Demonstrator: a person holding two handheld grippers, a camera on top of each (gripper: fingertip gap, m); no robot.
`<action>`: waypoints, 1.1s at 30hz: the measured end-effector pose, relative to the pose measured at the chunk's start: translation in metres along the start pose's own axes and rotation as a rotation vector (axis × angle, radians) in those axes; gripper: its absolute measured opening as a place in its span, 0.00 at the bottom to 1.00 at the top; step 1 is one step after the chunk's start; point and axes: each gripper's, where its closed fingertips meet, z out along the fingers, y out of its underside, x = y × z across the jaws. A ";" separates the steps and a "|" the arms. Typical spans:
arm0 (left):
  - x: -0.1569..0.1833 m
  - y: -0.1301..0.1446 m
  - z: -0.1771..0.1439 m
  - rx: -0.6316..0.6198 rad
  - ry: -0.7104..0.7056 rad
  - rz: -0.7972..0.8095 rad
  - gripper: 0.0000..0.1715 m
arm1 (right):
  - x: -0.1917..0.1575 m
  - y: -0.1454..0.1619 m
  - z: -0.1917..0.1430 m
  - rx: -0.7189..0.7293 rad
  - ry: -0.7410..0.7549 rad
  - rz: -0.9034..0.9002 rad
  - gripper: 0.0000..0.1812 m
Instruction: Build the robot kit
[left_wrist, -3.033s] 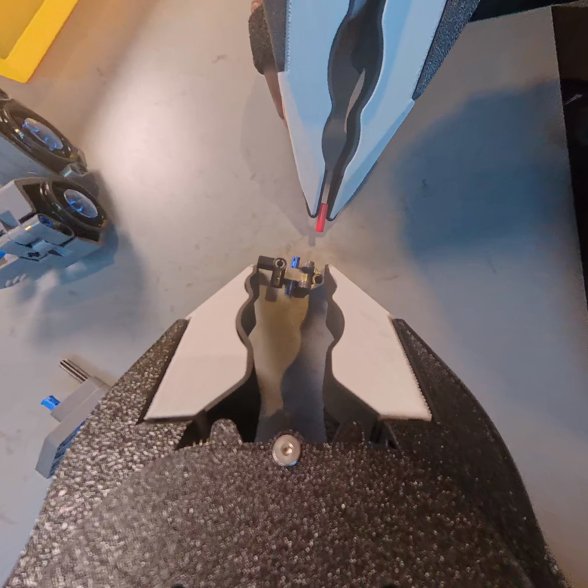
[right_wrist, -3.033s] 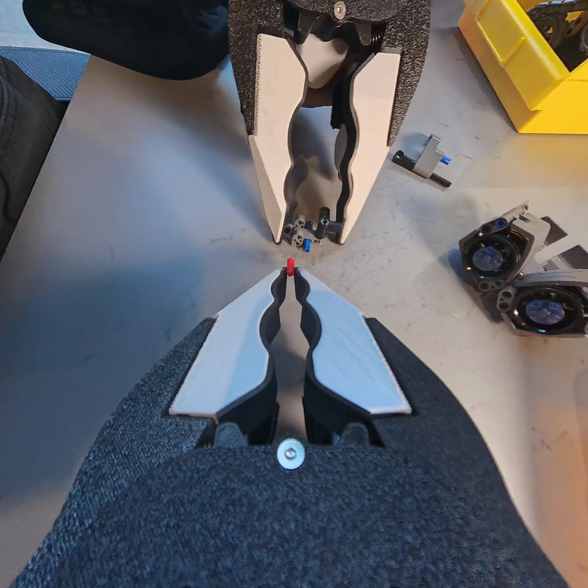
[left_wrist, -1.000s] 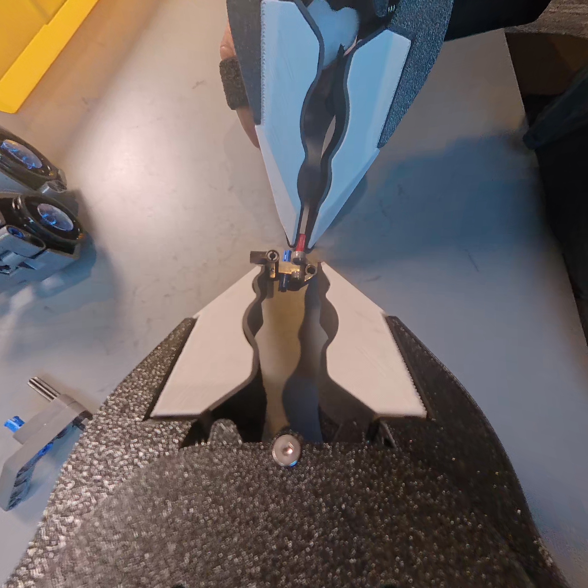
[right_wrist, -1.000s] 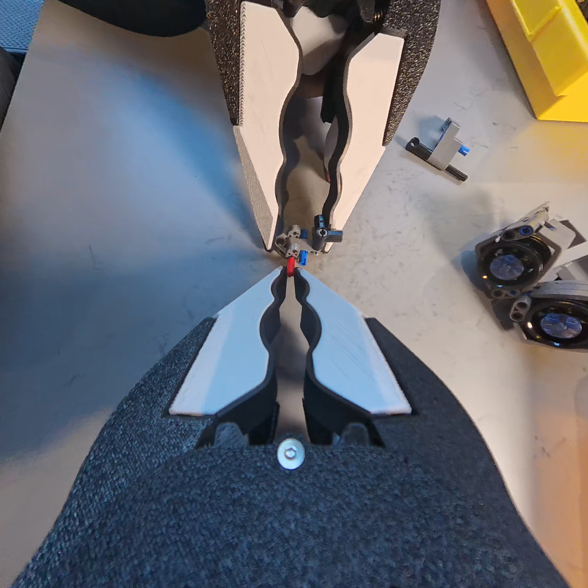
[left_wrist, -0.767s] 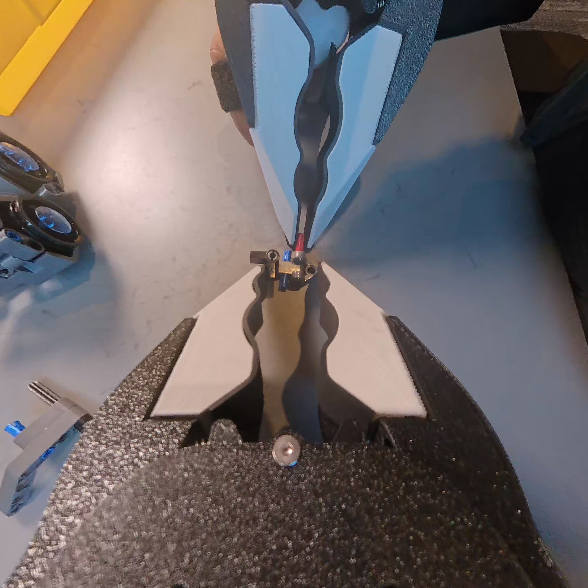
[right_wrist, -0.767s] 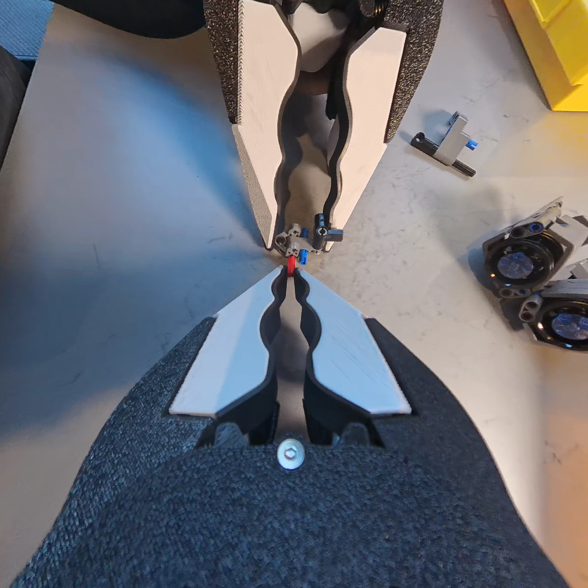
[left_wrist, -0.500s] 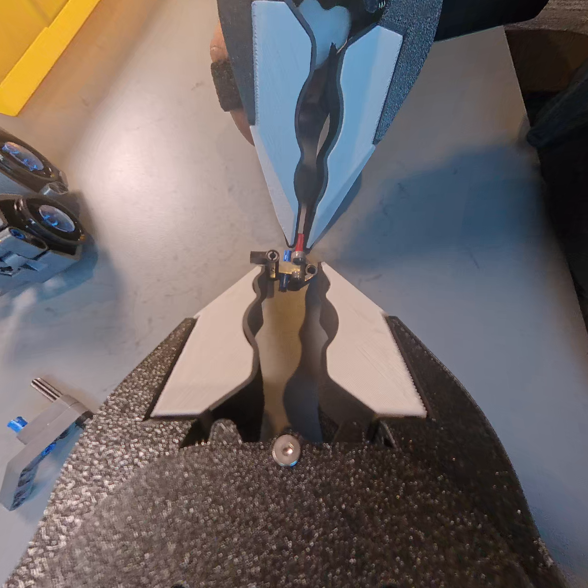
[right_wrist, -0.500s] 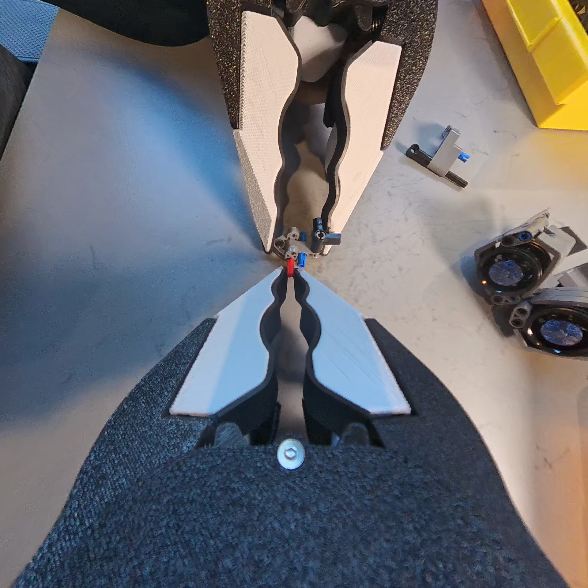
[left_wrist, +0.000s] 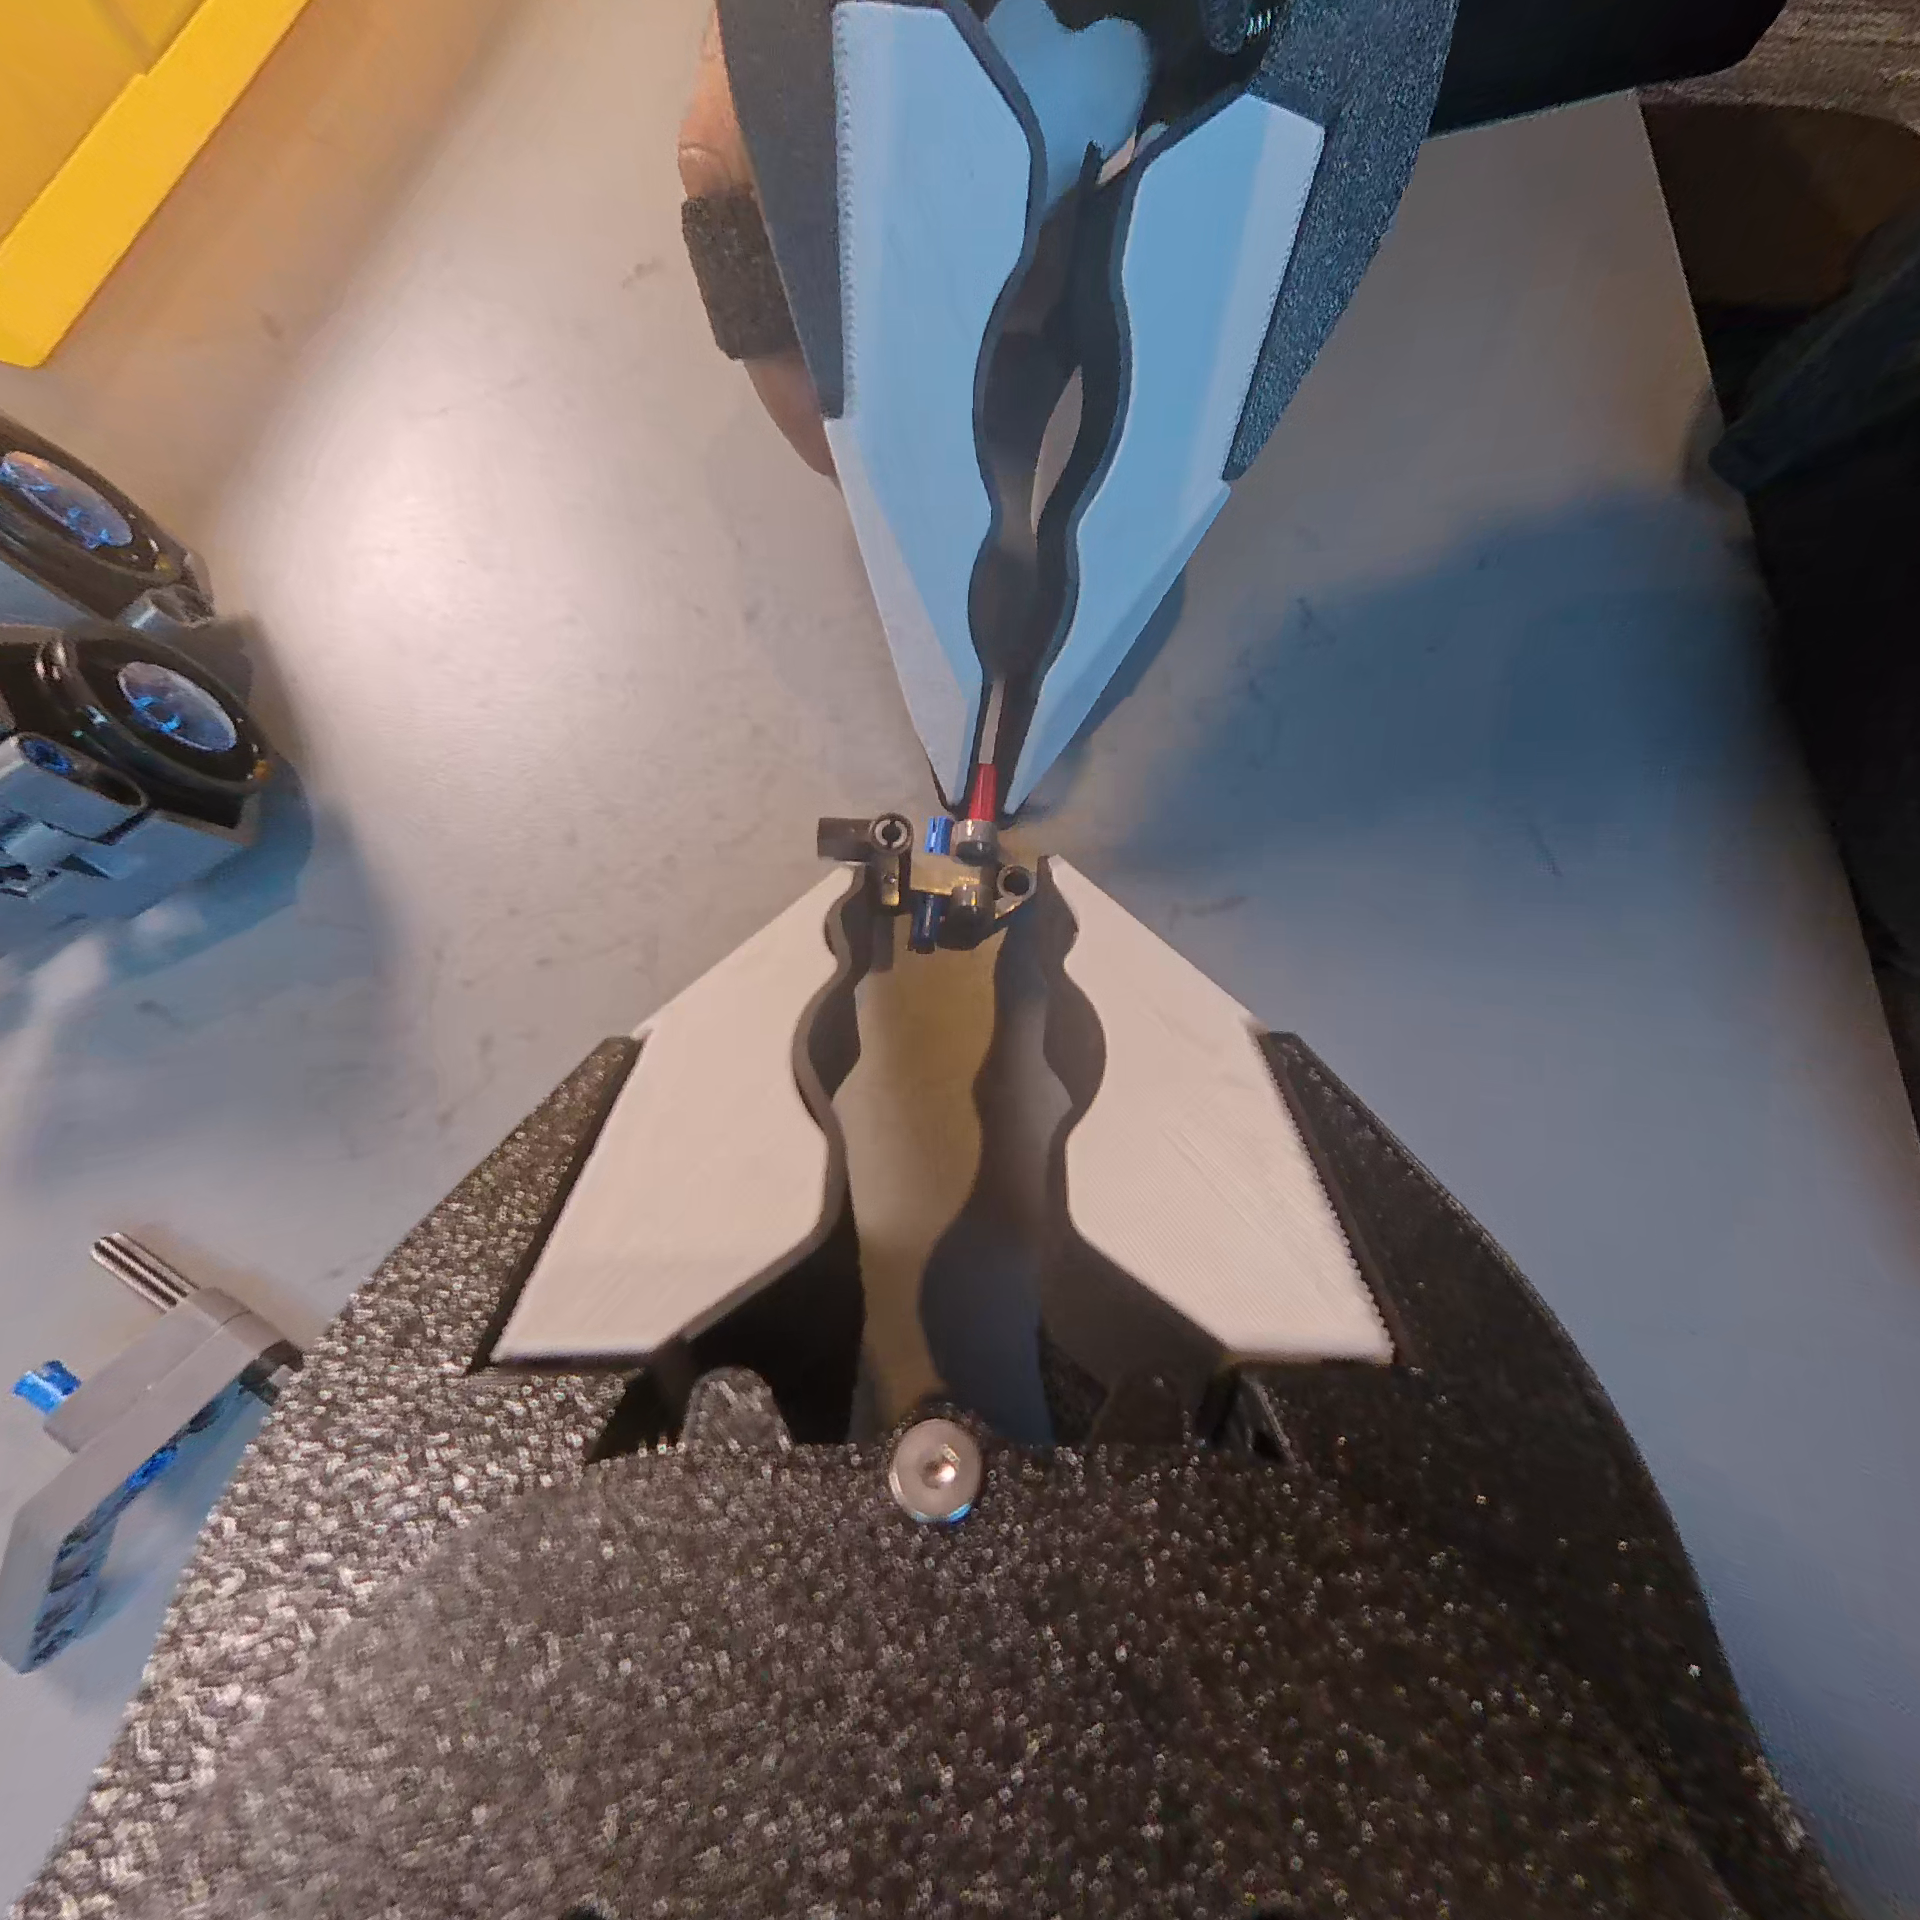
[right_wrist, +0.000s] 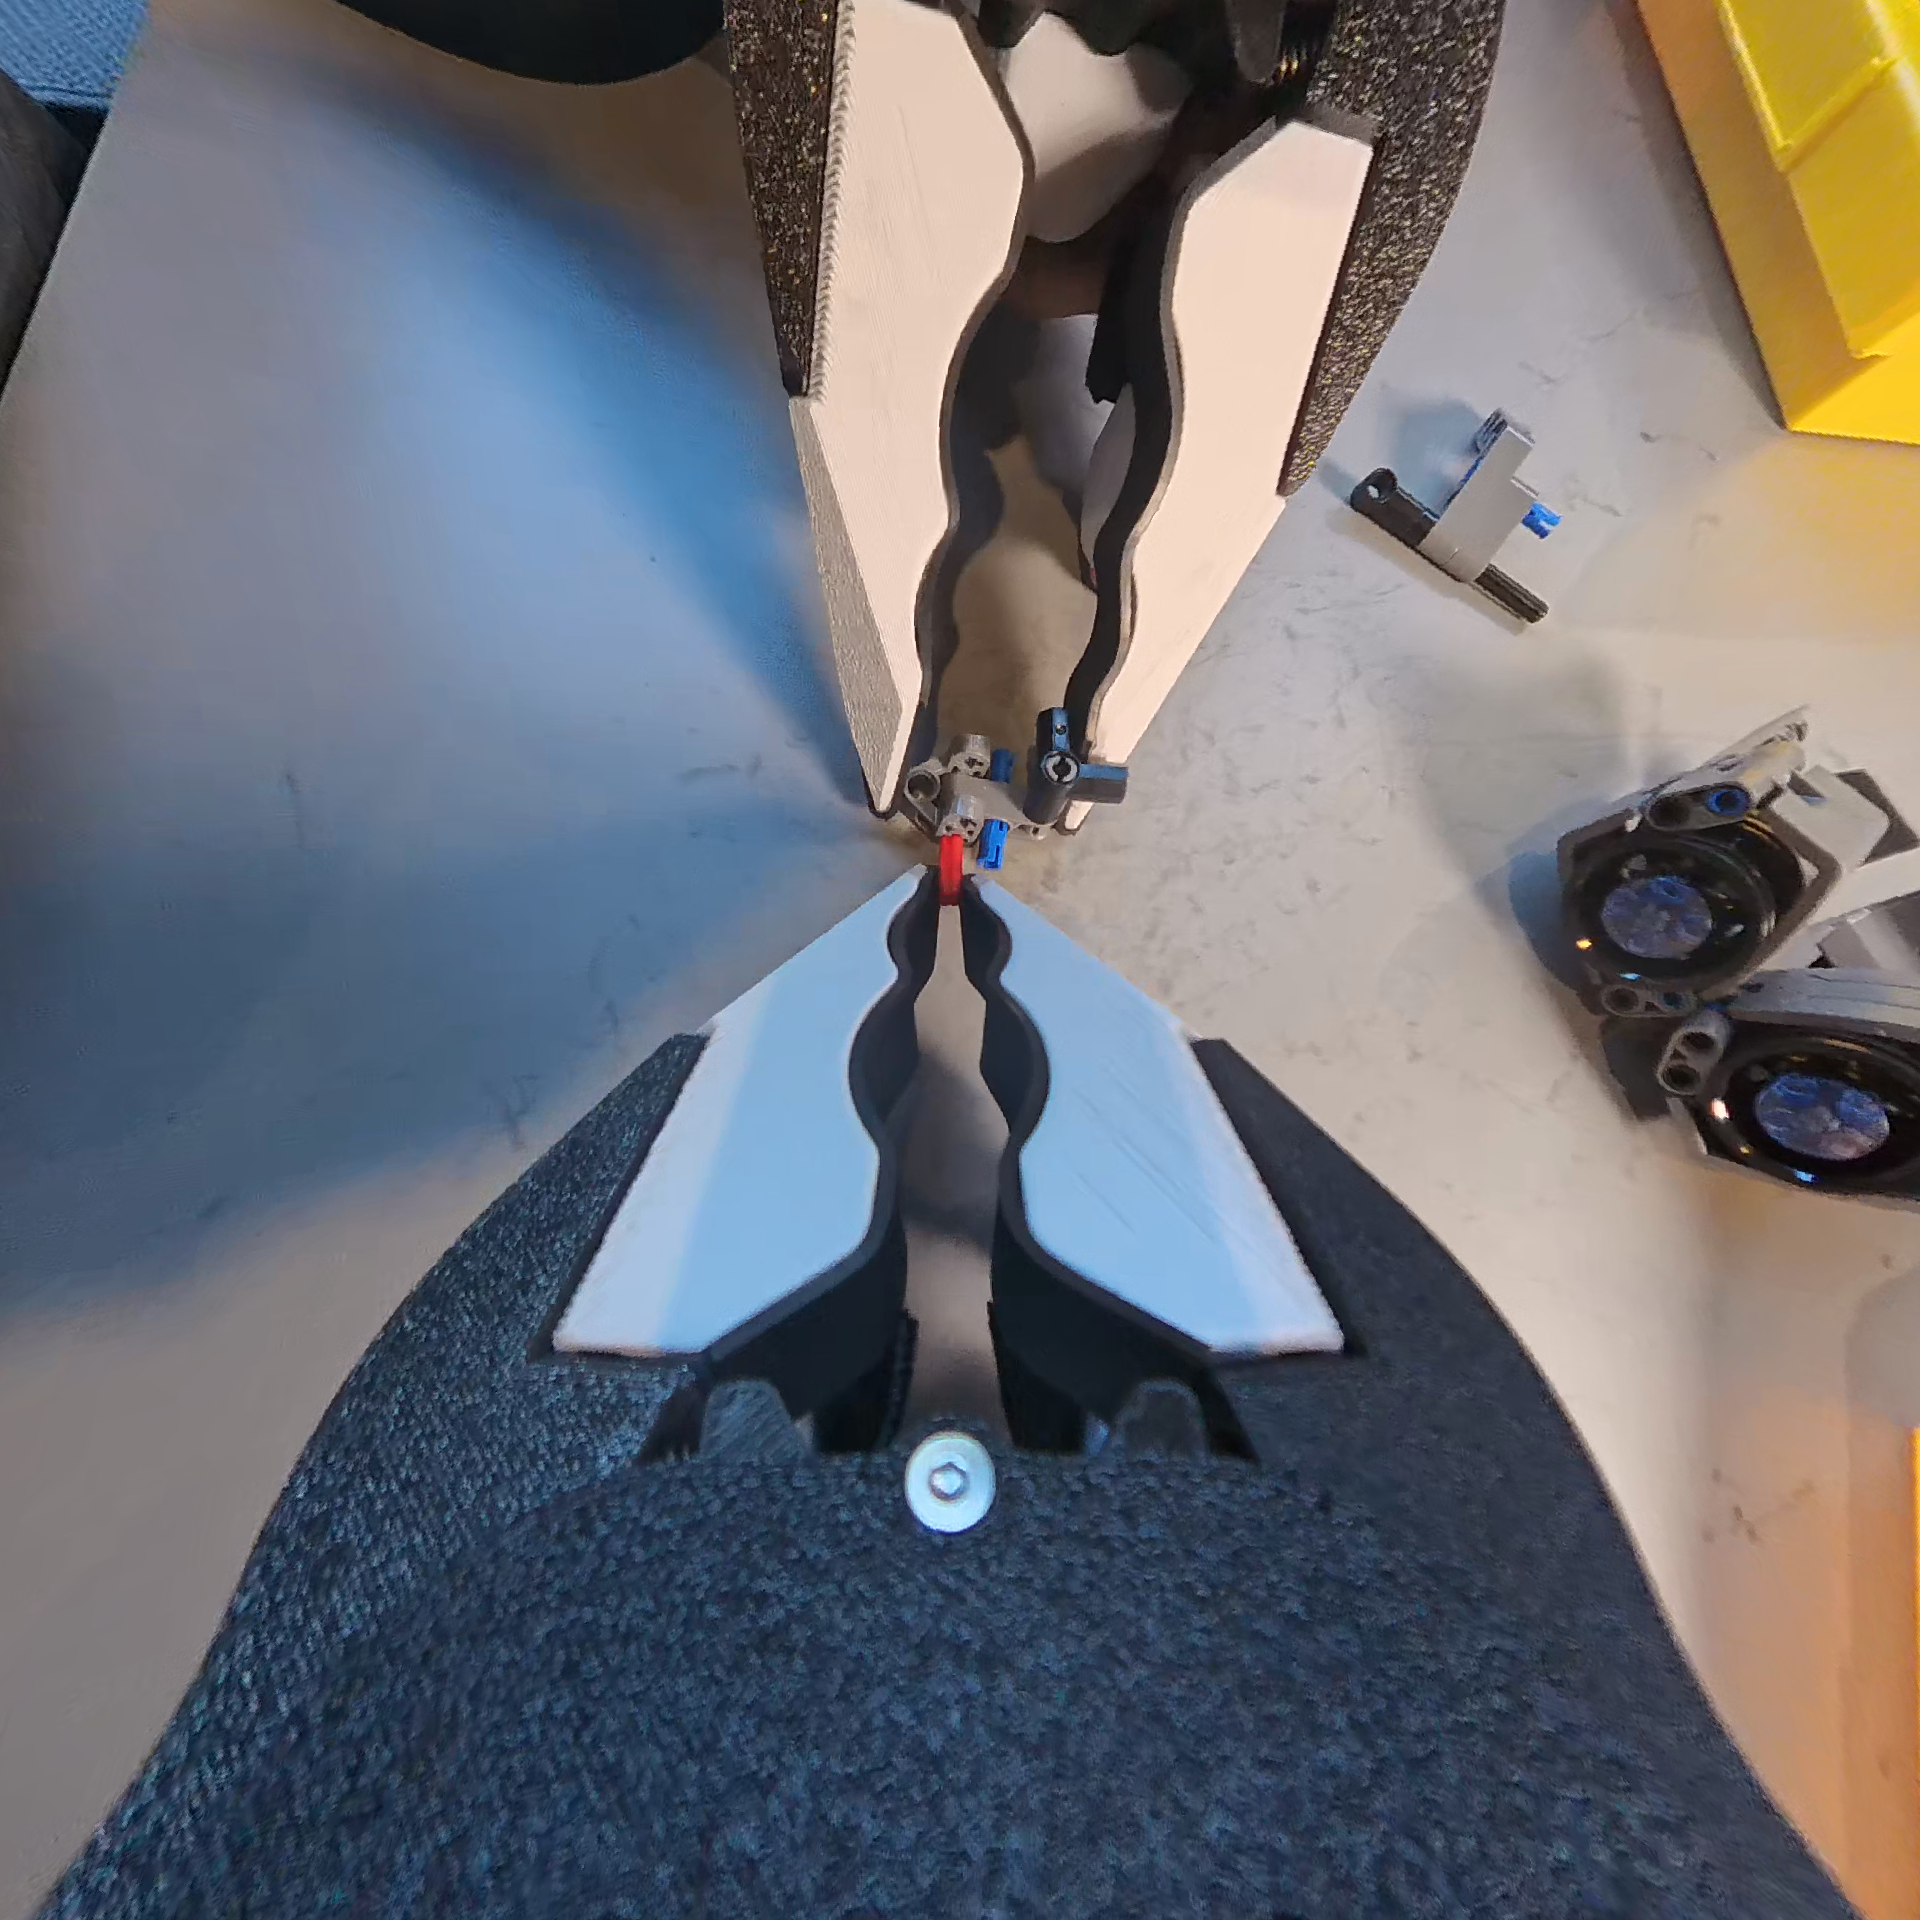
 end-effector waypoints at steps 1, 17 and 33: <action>0.000 0.000 0.000 0.000 0.001 -0.002 0.18 | 0.000 0.000 0.000 -0.007 -0.006 0.011 0.01; -0.002 0.000 -0.003 0.007 -0.021 -0.024 0.18 | 0.002 -0.003 0.000 0.036 -0.020 0.082 0.01; -0.001 -0.057 -0.058 0.470 0.100 -0.144 0.17 | 0.018 -0.060 -0.047 0.375 0.043 0.129 0.01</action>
